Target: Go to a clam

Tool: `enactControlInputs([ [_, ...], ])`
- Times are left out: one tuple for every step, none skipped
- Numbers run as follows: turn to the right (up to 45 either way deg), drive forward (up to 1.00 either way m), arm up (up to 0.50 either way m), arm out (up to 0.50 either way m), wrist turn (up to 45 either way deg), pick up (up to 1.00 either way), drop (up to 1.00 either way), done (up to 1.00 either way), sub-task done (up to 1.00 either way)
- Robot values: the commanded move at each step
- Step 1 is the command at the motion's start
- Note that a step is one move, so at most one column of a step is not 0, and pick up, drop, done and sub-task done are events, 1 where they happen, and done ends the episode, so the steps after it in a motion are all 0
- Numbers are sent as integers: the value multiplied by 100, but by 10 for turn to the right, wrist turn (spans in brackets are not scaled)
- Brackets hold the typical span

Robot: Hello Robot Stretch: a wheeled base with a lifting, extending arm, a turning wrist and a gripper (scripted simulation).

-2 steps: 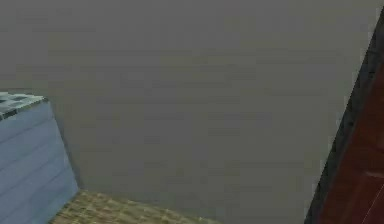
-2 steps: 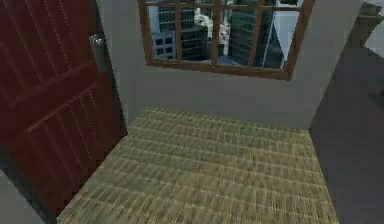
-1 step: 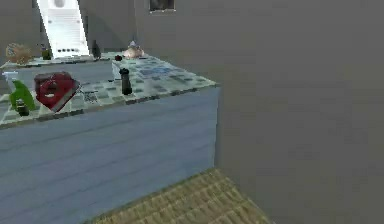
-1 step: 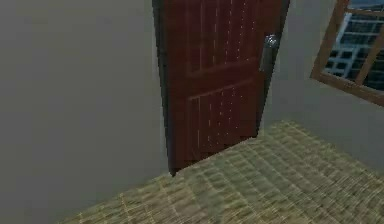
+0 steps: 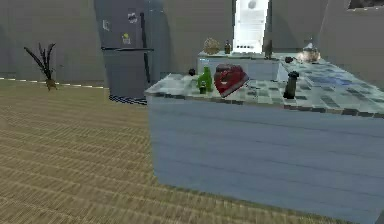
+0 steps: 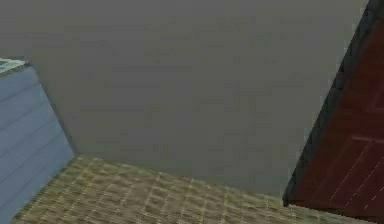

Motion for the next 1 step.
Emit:
enactControlInputs([
  [-360,0,0,0,0,0,0,0,0],
])
